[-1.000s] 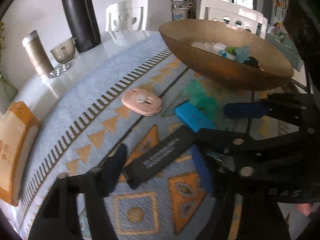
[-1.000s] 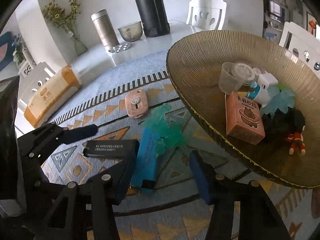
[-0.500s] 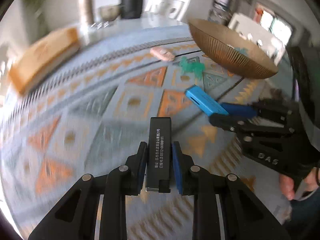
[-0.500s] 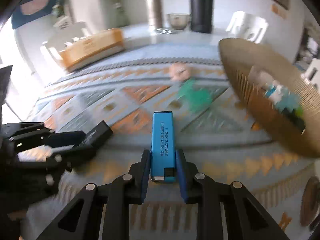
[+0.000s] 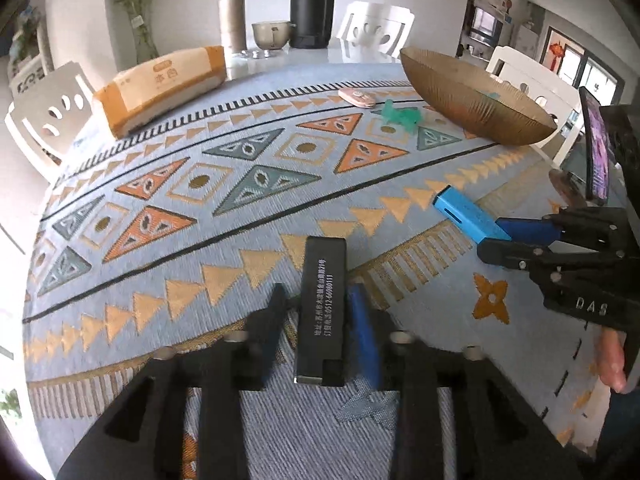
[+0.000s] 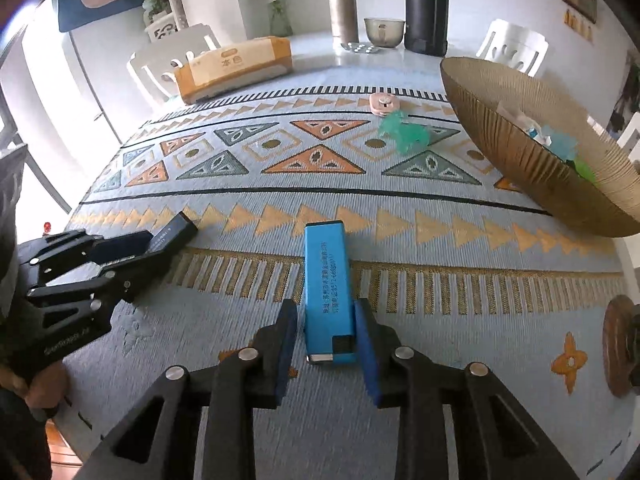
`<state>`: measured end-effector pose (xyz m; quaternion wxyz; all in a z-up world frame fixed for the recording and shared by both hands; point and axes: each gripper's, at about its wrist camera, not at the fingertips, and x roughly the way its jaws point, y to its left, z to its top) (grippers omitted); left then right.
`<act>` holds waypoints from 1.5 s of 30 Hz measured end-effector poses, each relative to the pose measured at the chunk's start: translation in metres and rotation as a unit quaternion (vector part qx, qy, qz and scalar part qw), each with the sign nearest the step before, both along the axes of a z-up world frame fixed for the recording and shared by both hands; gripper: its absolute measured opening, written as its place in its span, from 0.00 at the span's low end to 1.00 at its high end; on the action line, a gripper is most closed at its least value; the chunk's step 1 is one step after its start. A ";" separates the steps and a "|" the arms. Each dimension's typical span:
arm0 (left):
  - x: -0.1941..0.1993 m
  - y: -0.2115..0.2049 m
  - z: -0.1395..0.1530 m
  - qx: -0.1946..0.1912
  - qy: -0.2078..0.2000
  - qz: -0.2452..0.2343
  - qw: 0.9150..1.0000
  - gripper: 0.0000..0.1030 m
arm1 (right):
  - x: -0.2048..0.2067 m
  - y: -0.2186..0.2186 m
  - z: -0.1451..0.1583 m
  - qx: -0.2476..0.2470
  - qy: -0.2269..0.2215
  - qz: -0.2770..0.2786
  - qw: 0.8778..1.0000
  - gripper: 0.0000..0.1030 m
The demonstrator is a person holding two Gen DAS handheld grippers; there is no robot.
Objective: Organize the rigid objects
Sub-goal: 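Grasp the black lighter with the left tool while the right tool grasps the blue lighter, then carry both lighters over the brown bowl and open both tools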
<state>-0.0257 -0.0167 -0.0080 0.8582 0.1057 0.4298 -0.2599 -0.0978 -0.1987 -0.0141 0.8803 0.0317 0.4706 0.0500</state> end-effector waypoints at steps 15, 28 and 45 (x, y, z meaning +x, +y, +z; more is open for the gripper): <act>-0.017 -0.024 0.016 0.011 -0.045 -0.009 0.999 0.21 | 0.005 0.032 0.010 0.013 -0.037 0.013 0.999 0.23; -0.022 -0.056 0.138 -0.084 -0.155 -0.030 0.984 0.21 | -0.024 -0.018 0.124 -0.004 -0.200 -0.088 0.976 0.23; 0.068 -0.220 0.126 -0.092 -0.142 -0.068 0.983 0.21 | 0.040 -0.141 0.129 -0.110 -0.206 -0.338 0.912 0.23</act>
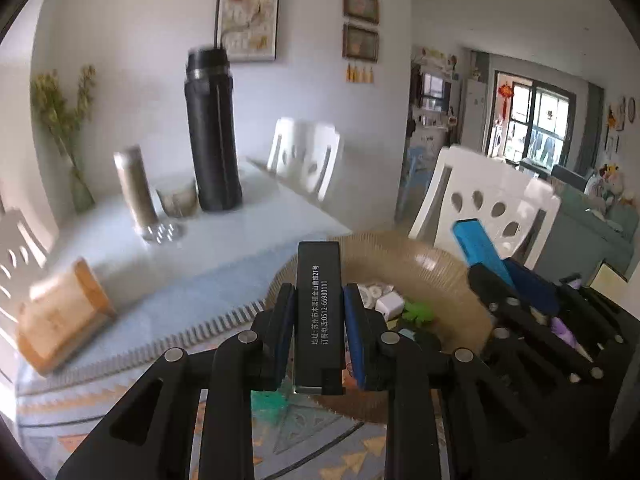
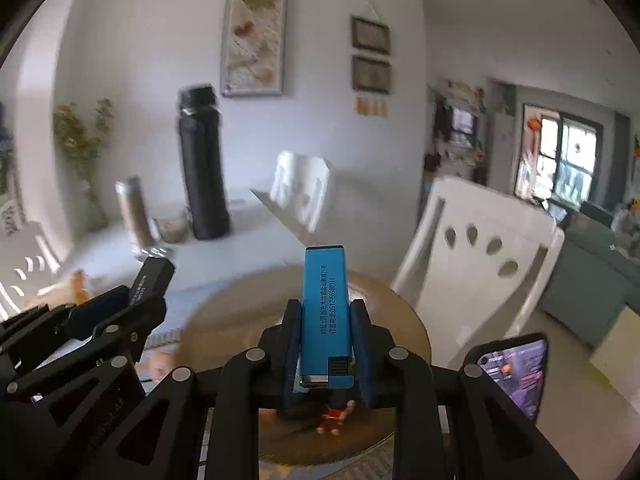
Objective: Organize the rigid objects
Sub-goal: 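Carry both lighters over the brown bowl and open both tools, then withdraw both tools from the bowl and hold them open over the table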
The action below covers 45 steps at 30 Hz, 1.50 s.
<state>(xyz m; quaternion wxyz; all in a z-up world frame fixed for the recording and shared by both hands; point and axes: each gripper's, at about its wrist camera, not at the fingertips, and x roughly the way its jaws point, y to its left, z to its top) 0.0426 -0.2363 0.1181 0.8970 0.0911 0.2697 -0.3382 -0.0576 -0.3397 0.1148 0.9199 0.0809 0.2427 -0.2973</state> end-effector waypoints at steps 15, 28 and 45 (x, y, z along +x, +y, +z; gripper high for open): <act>0.013 0.021 -0.020 -0.006 0.037 0.011 0.999 0.45 | -0.005 0.005 -0.004 -0.037 0.011 -0.006 0.999 0.59; -0.049 0.189 -0.028 -0.010 0.022 0.135 0.991 0.82 | -0.028 0.122 -0.015 -0.010 0.012 0.182 0.983 0.82; -0.057 0.237 -0.112 0.063 0.051 0.235 0.969 0.83 | 0.017 0.153 -0.121 0.074 0.137 0.223 0.962 0.87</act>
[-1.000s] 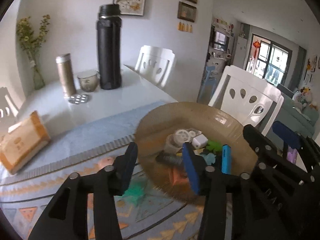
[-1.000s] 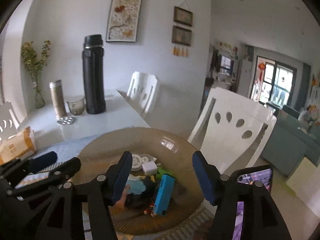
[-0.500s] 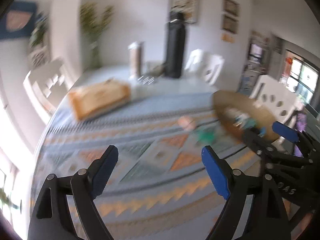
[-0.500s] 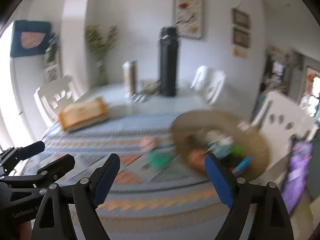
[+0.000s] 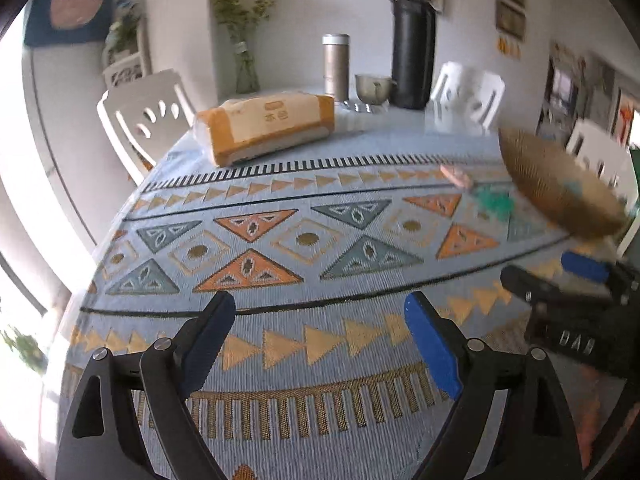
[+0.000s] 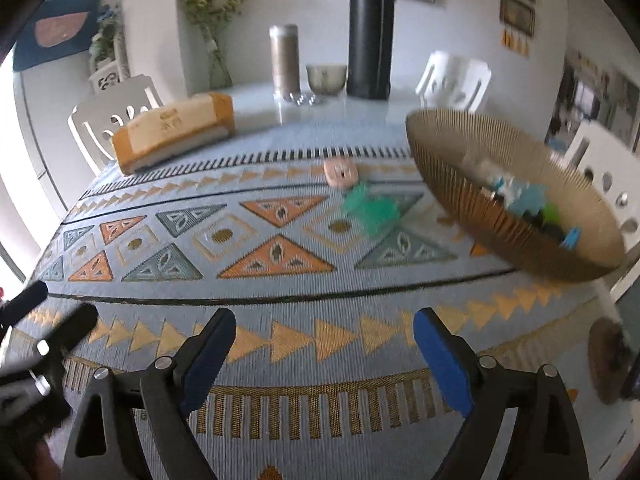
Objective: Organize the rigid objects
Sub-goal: 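Withdraw both tools from the bowl and hold them open over the table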
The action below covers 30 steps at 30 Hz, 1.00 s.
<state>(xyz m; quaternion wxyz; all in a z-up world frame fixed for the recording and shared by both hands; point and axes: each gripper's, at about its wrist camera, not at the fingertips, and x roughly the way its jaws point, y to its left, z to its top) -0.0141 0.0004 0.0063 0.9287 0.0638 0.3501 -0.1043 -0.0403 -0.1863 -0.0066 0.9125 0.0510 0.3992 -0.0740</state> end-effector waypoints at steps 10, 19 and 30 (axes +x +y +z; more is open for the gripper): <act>0.000 0.000 -0.001 0.007 0.008 -0.008 1.000 0.84 | 0.006 -0.004 -0.005 0.008 0.022 -0.007 1.000 0.87; 0.000 -0.002 -0.002 0.013 0.011 -0.007 1.000 0.84 | 0.006 -0.009 -0.006 0.022 0.028 -0.013 0.999 0.87; 0.001 -0.002 -0.003 0.016 0.014 -0.004 1.000 0.84 | 0.008 -0.011 -0.008 0.029 0.035 -0.019 0.999 0.87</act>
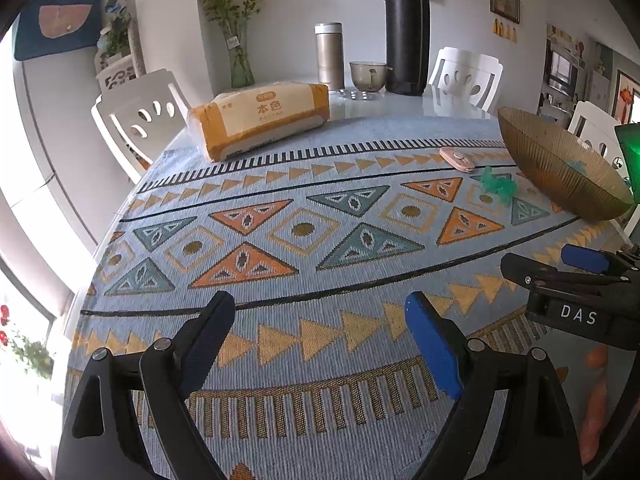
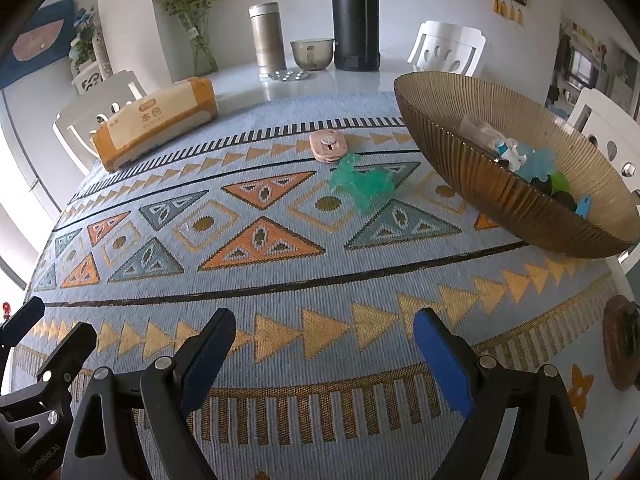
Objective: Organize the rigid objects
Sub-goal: 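Withdraw both tools from the bowl and hold them open over the table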
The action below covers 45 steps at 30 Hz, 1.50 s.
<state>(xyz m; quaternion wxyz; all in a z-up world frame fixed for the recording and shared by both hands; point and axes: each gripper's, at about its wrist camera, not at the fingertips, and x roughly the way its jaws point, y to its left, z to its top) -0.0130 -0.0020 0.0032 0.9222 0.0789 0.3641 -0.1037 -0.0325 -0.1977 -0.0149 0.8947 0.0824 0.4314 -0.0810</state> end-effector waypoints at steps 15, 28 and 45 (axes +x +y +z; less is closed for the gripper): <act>-0.001 0.001 0.001 -0.001 -0.003 0.004 1.000 0.84 | 0.000 -0.006 -0.002 0.021 0.005 -0.009 1.000 0.87; -0.001 0.001 -0.001 0.000 -0.001 0.002 1.000 0.84 | -0.001 -0.009 -0.003 0.034 0.007 -0.015 0.999 0.89; 0.009 -0.011 0.009 -0.017 0.040 -0.072 0.996 0.84 | -0.040 -0.094 -0.001 0.198 -0.083 -0.147 0.966 0.89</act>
